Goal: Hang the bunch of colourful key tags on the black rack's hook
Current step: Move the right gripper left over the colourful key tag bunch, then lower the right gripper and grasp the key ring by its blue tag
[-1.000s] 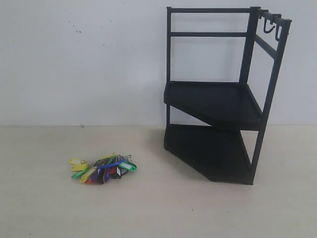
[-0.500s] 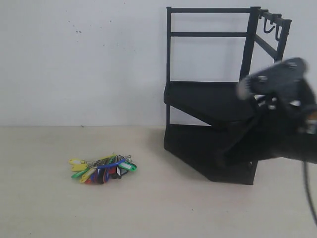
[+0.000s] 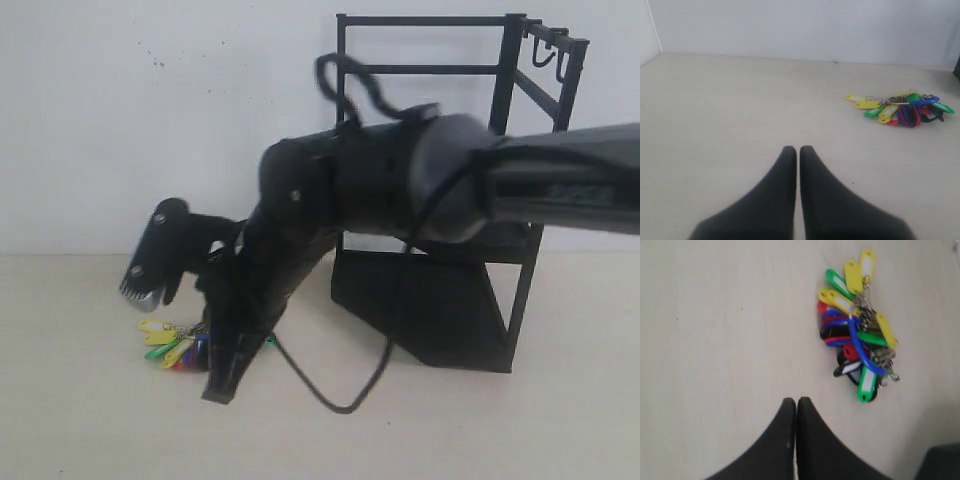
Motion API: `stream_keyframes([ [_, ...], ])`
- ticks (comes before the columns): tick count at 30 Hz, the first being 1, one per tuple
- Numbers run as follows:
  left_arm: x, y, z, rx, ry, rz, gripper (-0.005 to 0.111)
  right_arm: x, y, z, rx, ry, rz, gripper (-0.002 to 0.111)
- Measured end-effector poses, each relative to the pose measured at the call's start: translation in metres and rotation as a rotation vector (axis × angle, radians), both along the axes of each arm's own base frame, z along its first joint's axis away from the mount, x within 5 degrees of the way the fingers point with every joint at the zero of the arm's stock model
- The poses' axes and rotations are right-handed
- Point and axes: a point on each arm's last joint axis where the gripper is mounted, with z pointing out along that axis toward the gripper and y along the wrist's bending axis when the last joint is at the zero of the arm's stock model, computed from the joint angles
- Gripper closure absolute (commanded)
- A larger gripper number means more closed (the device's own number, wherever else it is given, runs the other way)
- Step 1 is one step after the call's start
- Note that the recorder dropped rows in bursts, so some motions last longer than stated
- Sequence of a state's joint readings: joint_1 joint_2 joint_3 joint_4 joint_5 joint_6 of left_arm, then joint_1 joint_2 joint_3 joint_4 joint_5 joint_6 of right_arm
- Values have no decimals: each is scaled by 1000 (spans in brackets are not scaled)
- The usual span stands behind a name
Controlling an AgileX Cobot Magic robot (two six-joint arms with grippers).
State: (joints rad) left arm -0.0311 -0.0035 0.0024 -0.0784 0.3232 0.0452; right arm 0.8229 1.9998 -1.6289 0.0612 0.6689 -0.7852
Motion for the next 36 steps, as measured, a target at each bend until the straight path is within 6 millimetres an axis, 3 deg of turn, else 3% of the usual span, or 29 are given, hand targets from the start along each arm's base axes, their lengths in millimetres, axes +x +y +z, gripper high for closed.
stream_keyframes([
  [3, 0, 0, 0, 0, 0, 0, 102, 9, 24, -20, -26, -29, 42, 90],
  [4, 0, 0, 0, 0, 0, 0, 102, 14, 30, -27, -29, -42, 48, 82],
  [5, 0, 0, 0, 0, 0, 0, 102, 19, 34, -35, -35, -60, 55, 66],
  [7, 0, 0, 0, 0, 0, 0, 102, 32, 44, -53, -67, -119, 78, 57],
  [16, 0, 0, 0, 0, 0, 0, 102, 55, 54, -98, -111, -283, 98, 57],
  [19, 0, 0, 0, 0, 0, 0, 102, 65, 48, -98, -92, -295, 67, 57],
  [22, 0, 0, 0, 0, 0, 0, 102, 85, 28, -97, -82, -287, -8, 57],
  [34, 0, 0, 0, 0, 0, 0, 102, 88, 30, -95, -9, -279, -38, 57],
  [36, 0, 0, 0, 0, 0, 0, 102, 88, 31, -95, -6, -285, -34, 62],
])
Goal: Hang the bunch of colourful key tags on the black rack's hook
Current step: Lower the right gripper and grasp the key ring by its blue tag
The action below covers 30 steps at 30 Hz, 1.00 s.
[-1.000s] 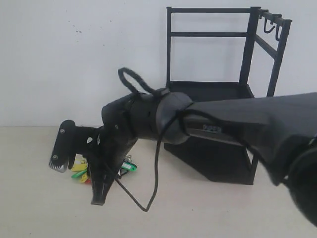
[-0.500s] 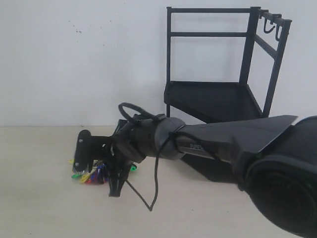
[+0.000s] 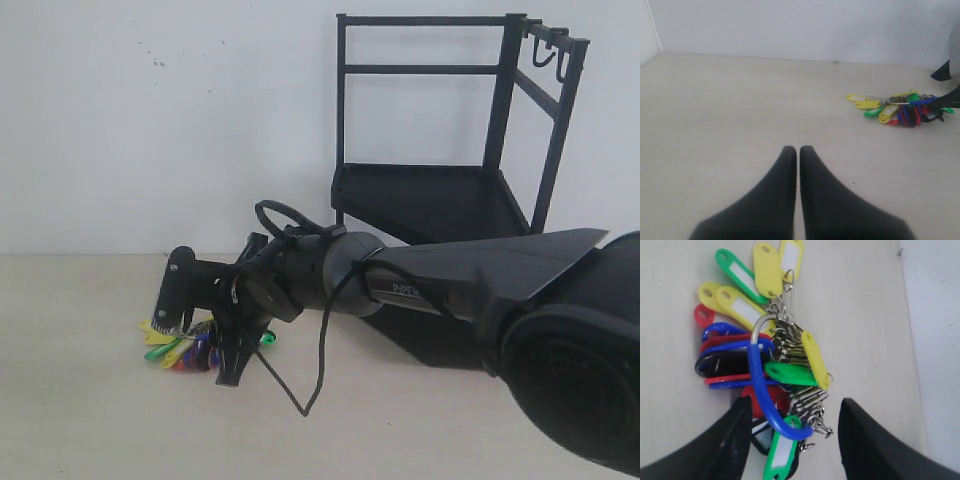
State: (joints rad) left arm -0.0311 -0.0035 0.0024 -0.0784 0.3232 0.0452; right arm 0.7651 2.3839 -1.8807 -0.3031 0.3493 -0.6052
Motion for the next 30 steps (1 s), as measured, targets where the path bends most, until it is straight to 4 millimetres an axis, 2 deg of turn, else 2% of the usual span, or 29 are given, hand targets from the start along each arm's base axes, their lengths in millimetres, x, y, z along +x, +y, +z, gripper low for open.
stream_keyframes([
  [2, 0, 0, 0, 0, 0, 0, 102, 0, 1, -2, 2, -1, 2, 69],
  [5, 0, 0, 0, 0, 0, 0, 102, 0, 1, -13, 3, 25, -5, 69],
  [10, 0, 0, 0, 0, 0, 0, 102, 0, 2, -14, 17, 26, -6, 69],
  [17, 0, 0, 0, 0, 0, 0, 102, 2, 4, -29, 30, 24, 2, 70],
  [19, 0, 0, 0, 0, 0, 0, 102, 2, 5, -31, 35, 23, 4, 75],
  [23, 0, 0, 0, 0, 0, 0, 102, 7, 0, -32, 41, 26, -12, 108],
  [30, 0, 0, 0, 0, 0, 0, 102, 15, -10, -32, 50, 48, -56, 108],
])
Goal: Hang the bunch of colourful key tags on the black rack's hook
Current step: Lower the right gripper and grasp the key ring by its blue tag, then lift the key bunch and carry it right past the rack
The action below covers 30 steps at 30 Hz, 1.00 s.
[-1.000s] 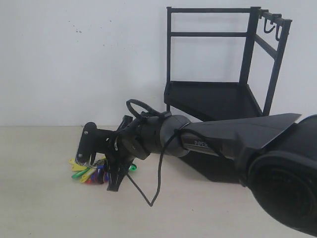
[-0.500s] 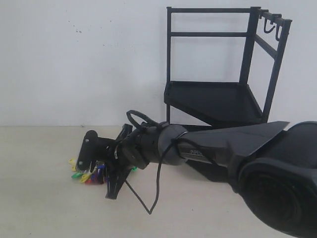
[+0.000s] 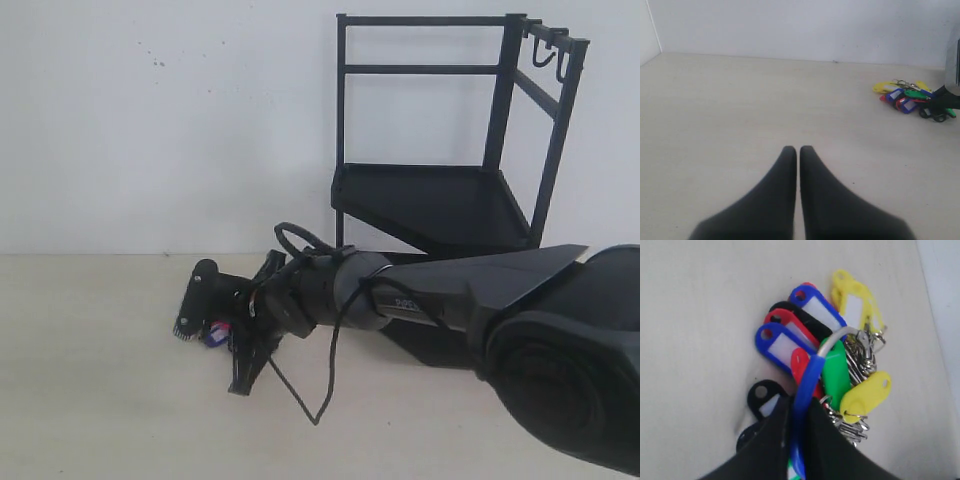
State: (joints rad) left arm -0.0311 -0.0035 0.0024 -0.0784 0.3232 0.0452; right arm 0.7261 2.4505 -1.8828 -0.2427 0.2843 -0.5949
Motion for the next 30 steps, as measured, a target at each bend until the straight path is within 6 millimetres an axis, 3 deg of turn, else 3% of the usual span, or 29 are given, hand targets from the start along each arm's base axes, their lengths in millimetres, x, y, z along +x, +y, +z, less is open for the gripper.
stream_keyframes([
  [5, 0, 0, 0, 0, 0, 0, 102, -1, -1, 11, 86, 62, -99, 108],
  [8, 0, 0, 0, 0, 0, 0, 102, -1, -1, 27, 195, 108, -195, 108],
  [15, 0, 0, 0, 0, 0, 0, 102, -8, -7, 99, 469, 173, -374, 108],
  [22, 0, 0, 0, 0, 0, 0, 102, -27, -21, 181, 650, 156, -393, 108],
  [28, 0, 0, 0, 0, 0, 0, 102, -59, -51, 208, 620, 135, -365, 108],
  [30, 0, 0, 0, 0, 0, 0, 102, -73, -62, 212, 698, 171, -395, 108],
])
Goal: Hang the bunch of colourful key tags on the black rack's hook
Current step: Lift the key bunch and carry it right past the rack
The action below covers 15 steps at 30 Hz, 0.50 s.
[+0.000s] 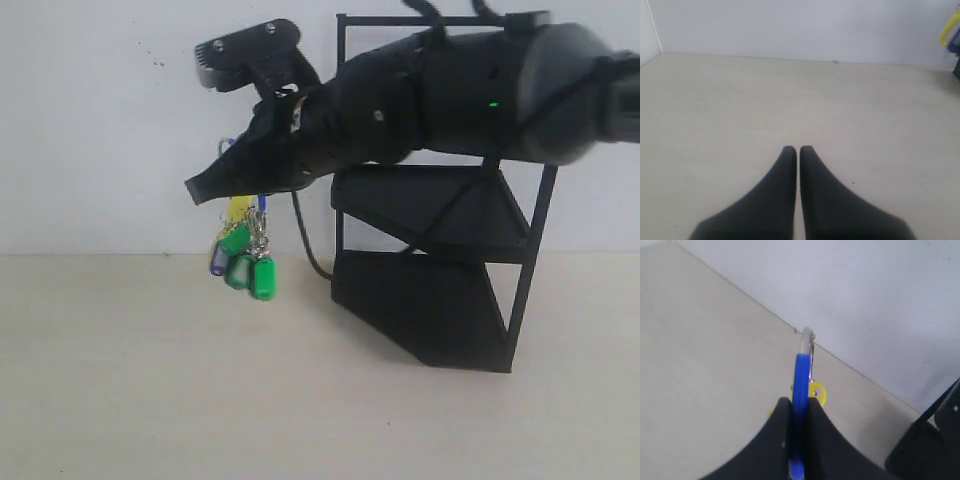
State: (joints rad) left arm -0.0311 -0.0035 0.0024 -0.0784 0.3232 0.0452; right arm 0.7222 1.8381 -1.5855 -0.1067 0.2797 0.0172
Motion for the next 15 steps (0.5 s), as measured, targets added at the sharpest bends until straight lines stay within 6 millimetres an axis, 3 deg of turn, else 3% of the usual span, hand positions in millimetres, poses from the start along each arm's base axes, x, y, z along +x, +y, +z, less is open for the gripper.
stream_keyframes([
  [3, 0, 0, 0, 0, 0, 0, 102, -27, -10, 0, 99, -1, 10, 108],
  [7, 0, 0, 0, 0, 0, 0, 102, -61, -14, -7, -71, -47, 126, 108],
  [10, 0, 0, 0, 0, 0, 0, 102, -55, -39, 1, 100, 63, -20, 108],
  [12, 0, 0, 0, 0, 0, 0, 102, -53, -51, 14, 184, 48, -63, 108],
  [15, 0, 0, 0, 0, 0, 0, 102, -67, -46, 20, 69, -26, 26, 108],
])
